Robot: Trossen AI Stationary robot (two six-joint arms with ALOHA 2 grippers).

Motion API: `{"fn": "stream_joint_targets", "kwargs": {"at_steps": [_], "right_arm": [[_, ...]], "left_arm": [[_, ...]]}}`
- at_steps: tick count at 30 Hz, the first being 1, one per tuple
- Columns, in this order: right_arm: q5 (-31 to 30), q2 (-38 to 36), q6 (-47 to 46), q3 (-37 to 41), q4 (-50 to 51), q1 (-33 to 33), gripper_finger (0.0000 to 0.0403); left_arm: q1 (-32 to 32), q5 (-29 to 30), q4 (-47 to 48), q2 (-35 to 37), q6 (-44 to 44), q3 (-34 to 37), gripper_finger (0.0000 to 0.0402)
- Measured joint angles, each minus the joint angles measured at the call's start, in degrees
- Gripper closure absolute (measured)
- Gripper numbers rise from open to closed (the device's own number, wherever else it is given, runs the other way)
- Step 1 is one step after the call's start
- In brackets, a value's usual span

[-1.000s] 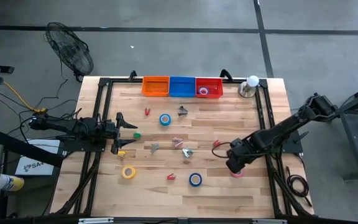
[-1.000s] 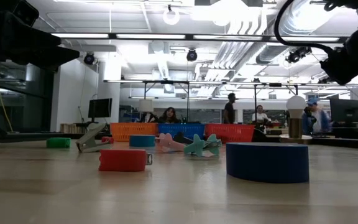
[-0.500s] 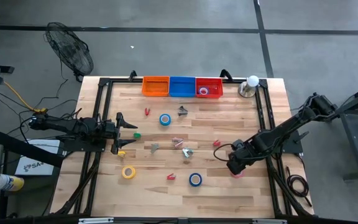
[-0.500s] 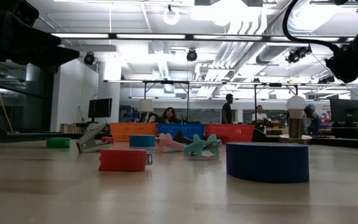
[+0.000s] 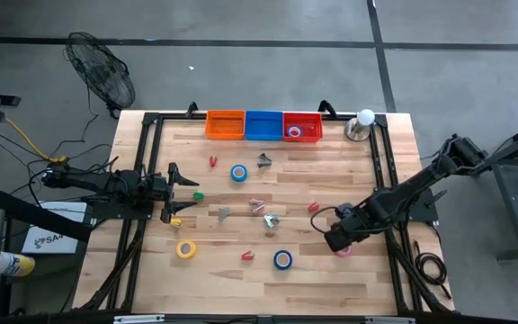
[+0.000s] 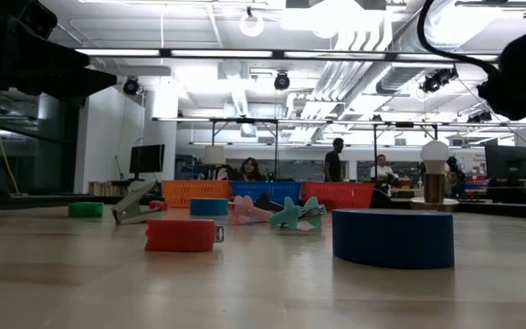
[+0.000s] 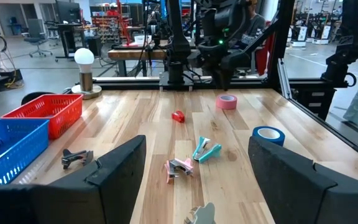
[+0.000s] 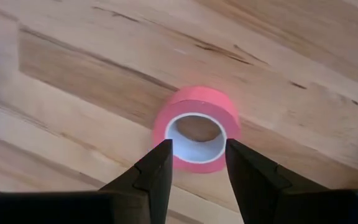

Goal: Pick and place Stapler, Stapler remover, tape
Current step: Put the pink tape into the red bin

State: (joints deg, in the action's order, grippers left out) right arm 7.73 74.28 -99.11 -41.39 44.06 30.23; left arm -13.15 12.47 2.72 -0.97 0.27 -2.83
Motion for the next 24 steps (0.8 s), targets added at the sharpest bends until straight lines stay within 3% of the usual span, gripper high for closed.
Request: {"fn": "stream_joint_targets", "kwargs": {"at_steps": [11, 24], "right_arm": [[-1.75, 0.77, -8.69, 0.07, 1.81, 4.49, 0.0263], [0.11, 6.69, -9.07, 0.07, 0.77, 5.19, 0.0263]], "left_arm": [[0.00, 0.00, -0.01, -0.01, 0.00, 0.00, 0.0121], [0.00, 0.00, -0.02, 0.00, 0.02, 0.00, 0.0121]]}}
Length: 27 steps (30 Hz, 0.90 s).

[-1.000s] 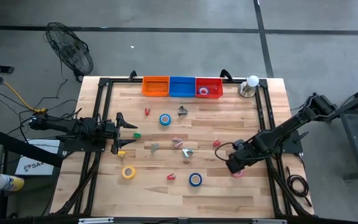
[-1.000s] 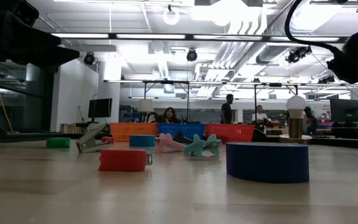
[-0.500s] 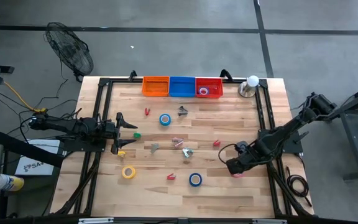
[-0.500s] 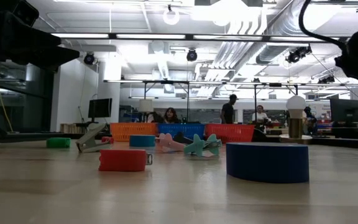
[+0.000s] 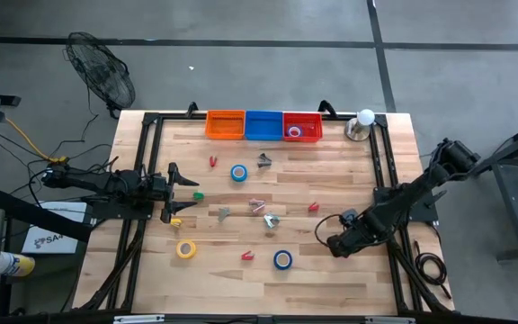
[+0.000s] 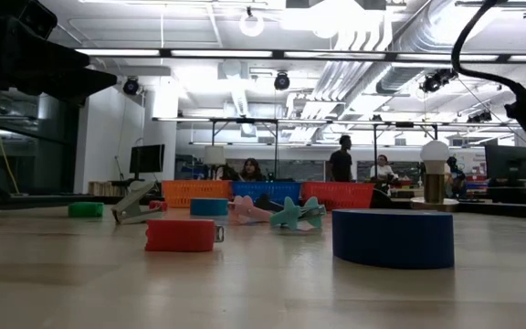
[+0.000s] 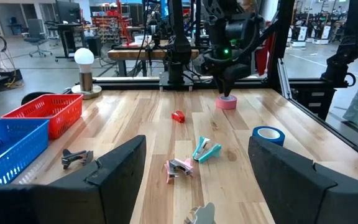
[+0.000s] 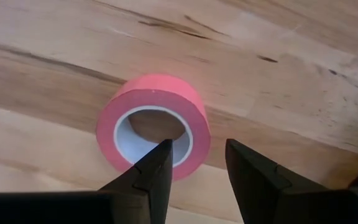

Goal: Pick and place Stapler, Stapler remover, tape
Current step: Put the pink tape into the red bin

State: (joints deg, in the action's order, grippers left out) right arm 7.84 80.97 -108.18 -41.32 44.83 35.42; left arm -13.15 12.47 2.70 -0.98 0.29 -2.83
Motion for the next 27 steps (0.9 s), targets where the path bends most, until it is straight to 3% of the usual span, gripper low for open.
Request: {"fn": "stream_joint_targets", "kwargs": {"at_steps": [17, 27], "right_arm": [[-1.61, 1.64, 0.42, 0.00, 1.15, -0.17, 0.0264], [-1.77, 1.64, 0.45, 0.00, 1.12, -0.17, 0.0293]], "left_arm": [[-0.01, 0.00, 0.00, -0.01, -0.02, 0.00, 0.0121], [0.00, 0.00, 0.00, -0.01, 0.00, 0.00, 0.0121]]}}
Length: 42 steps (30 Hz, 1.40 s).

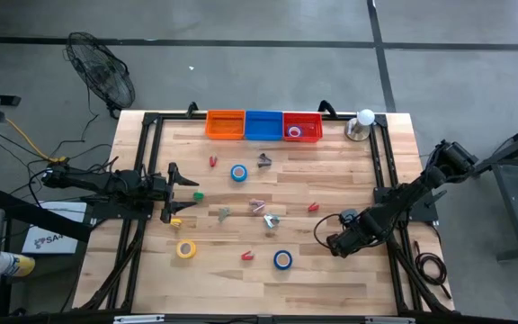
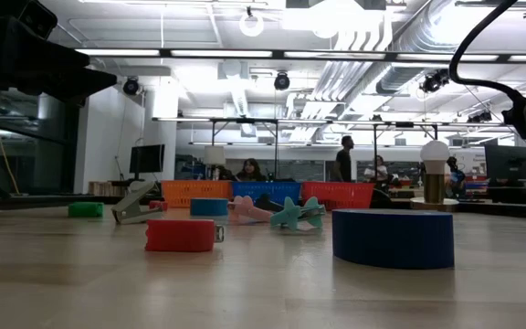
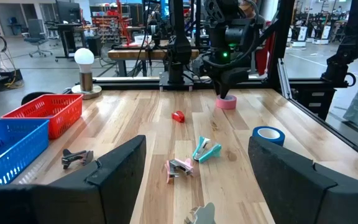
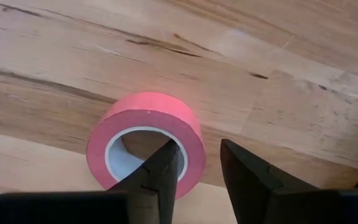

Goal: Pick and place Stapler, Stapler remover, tape
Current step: Put the pink tape into the red bin

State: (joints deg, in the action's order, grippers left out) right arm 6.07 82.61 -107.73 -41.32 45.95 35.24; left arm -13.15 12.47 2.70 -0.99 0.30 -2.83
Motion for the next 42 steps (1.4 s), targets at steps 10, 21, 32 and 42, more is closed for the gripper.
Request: {"fn": "stream_joint_targets", "kwargs": {"at_steps": [10, 21, 32, 42], "right_arm": [[0.10, -0.02, 1.63, 0.00, -0.20, -0.01, 0.0326], [0.39, -0.20, 8.14, -0.47, -0.13, -3.16, 0.0384], [-1.01, -2.17, 29.06, -9.65, 14.68, -15.45, 0.0384], [-5.79, -2.47, 65.15, -20.40, 21.86, -39.57, 0.0383]], "left_arm": [[0.00, 0.00, 0.01, 0.00, -0.02, 0.00, 0.0121], [0.00, 0.00, 0.02, 0.00, 0.00, 0.00, 0.0121], [0.00, -0.02, 0.00, 0.02, -0.02, 0.00, 0.0121], [0.00, 0.00, 0.01, 0.02, 0.00, 0.00, 0.0121]]}}
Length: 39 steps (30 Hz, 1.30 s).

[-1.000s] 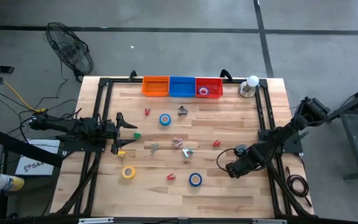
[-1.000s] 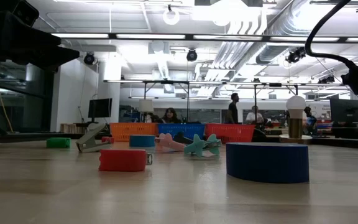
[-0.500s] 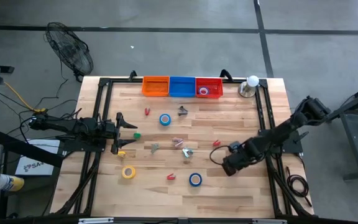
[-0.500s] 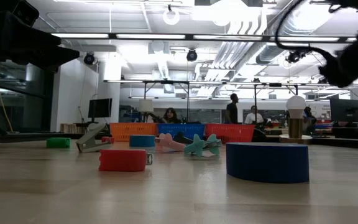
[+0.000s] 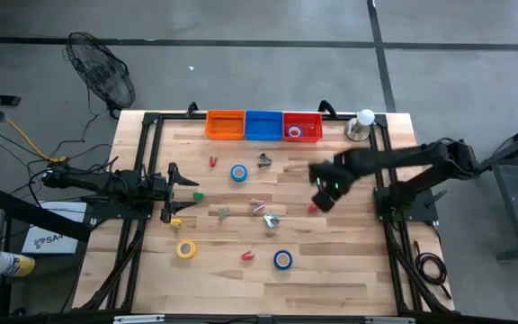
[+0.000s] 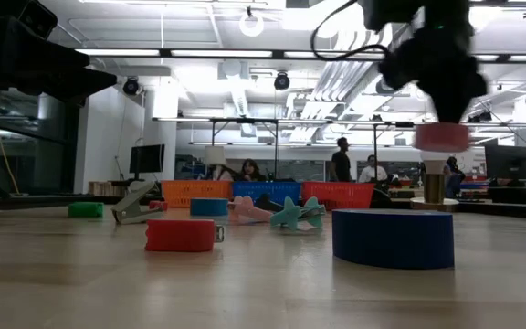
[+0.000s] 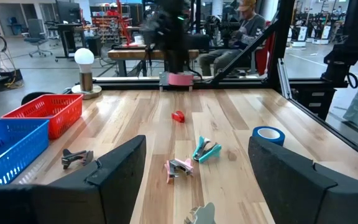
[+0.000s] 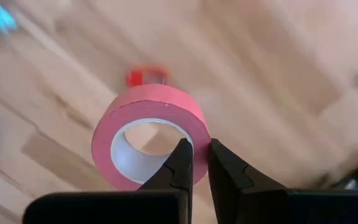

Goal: Pick and place Stapler, Stapler remover, tape
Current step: Put the pink tape into the red bin

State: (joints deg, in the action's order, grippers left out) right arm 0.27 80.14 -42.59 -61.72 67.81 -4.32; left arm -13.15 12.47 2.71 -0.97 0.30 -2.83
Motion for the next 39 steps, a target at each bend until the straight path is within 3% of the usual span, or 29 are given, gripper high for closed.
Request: {"fn": "stream_joint_targets", "kwargs": {"at_steps": [9, 16, 21, 32, 39], "right_arm": [[0.71, 0.11, 24.44, -4.36, -9.40, -23.33, 0.0383], [5.82, 4.75, 41.57, -4.88, -19.40, -35.10, 0.0383], [3.44, 14.35, 48.76, -11.87, -17.51, -38.93, 0.0383], [-5.79, 33.17, 61.51, -36.00, -4.05, -41.59, 0.0382], [-8.69, 39.29, 69.51, -40.32, -2.52, -41.50, 0.0382]], "left_arm": [[0.00, -0.01, -0.01, 0.00, -0.01, 0.00, 0.0121], [0.00, 0.00, -0.01, -0.01, 0.00, 0.00, 0.0121], [-0.02, 0.00, -0.01, 0.00, -0.02, 0.00, 0.0121], [0.00, 0.00, 0.00, -0.01, -0.01, 0.00, 0.0121], [0.00, 0.00, -0.01, 0.00, -0.02, 0.00, 0.0121]]}}
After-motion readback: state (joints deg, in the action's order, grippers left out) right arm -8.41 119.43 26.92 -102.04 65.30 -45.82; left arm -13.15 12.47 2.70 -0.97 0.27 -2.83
